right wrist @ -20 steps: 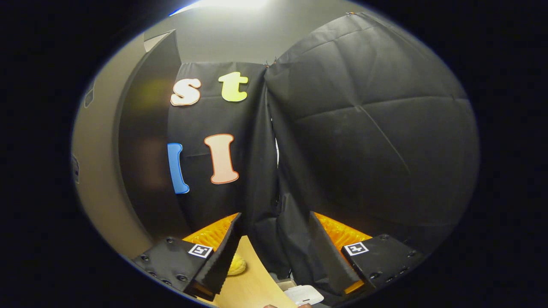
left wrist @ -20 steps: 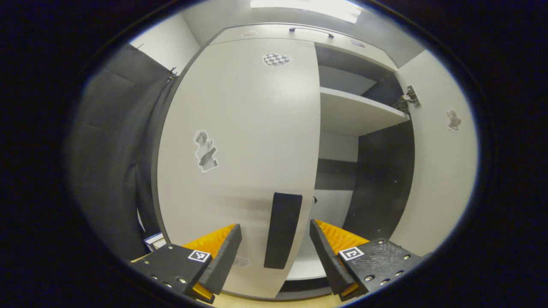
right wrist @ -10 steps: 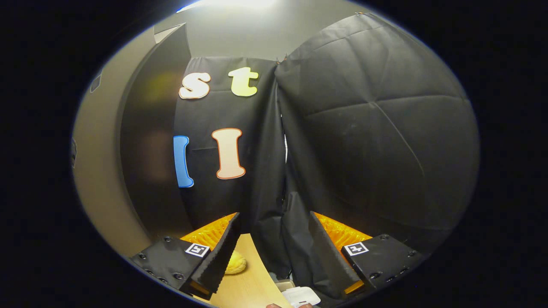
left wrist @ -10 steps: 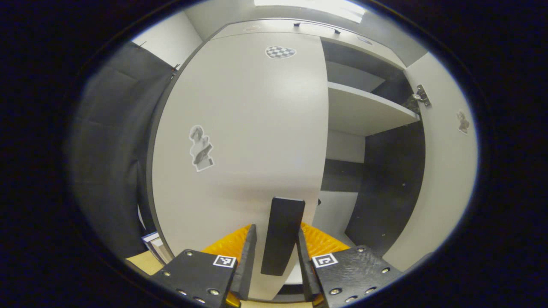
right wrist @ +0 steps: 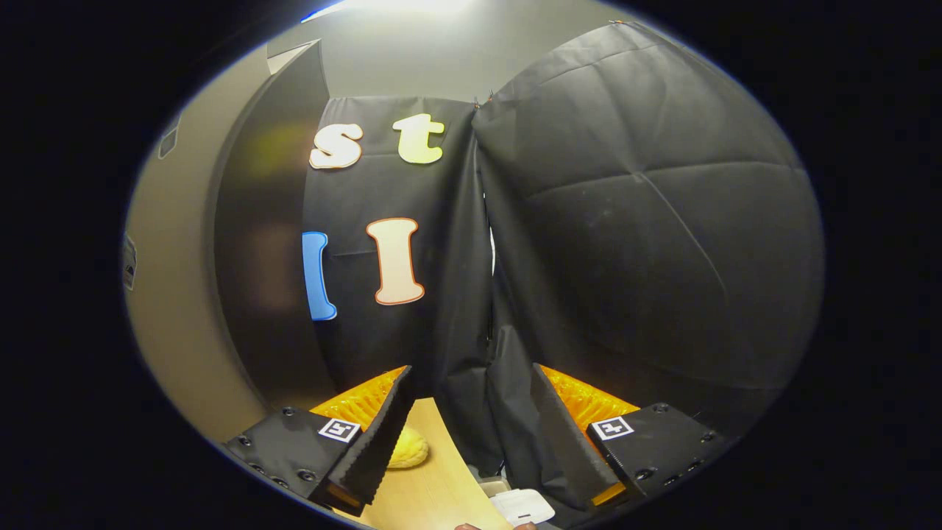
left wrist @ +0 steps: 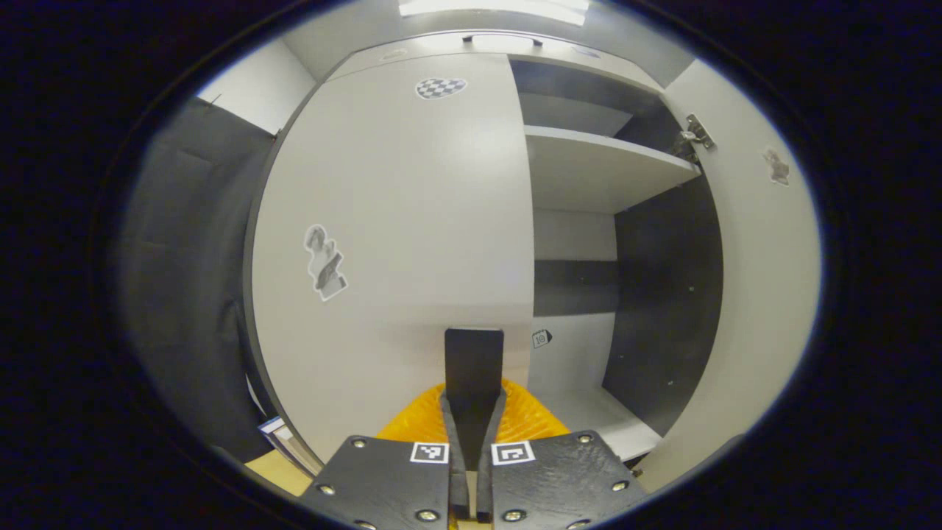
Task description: Open the right door of the double-door shoe cabinet with the right hand, and open the left door with the left hand.
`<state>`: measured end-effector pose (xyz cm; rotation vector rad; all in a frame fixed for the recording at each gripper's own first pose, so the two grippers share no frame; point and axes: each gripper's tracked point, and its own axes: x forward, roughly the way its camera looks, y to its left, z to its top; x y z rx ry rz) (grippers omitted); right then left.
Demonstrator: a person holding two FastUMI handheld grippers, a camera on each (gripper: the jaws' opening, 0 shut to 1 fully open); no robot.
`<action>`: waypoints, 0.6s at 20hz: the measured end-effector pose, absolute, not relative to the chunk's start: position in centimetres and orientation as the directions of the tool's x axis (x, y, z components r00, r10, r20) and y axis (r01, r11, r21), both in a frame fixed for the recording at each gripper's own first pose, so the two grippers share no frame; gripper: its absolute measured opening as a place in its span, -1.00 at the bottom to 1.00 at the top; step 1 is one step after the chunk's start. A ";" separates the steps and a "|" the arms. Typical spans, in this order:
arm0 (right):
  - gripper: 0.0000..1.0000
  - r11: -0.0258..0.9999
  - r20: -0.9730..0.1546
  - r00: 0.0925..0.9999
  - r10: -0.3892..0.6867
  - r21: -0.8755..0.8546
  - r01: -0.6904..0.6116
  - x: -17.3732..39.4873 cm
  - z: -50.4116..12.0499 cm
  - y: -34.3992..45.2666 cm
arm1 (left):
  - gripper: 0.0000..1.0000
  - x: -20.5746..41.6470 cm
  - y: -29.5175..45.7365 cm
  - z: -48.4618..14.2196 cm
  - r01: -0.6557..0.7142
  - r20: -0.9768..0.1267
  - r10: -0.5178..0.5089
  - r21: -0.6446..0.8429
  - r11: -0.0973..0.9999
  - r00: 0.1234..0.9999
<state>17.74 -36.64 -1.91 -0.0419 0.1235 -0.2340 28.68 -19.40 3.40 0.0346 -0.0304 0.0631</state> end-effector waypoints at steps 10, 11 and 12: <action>0.87 0.953 -0.097 0.949 -0.299 -0.072 0.293 9.9 -0.6 -33.2 | -0.88 27.1 -19.1 3.2 0.037 0.026 -0.038 0.004 0.999 0.999; 0.87 0.949 -0.098 0.945 -0.312 -0.072 0.306 8.9 -0.5 -33.0 | -0.88 27.0 -19.0 3.2 0.049 0.025 -0.049 0.002 0.999 0.998; 0.87 0.946 -0.097 0.941 -0.323 -0.069 0.318 7.9 -0.4 -32.6 | -0.88 26.9 -18.9 3.2 0.061 0.025 -0.061 0.000 0.998 0.998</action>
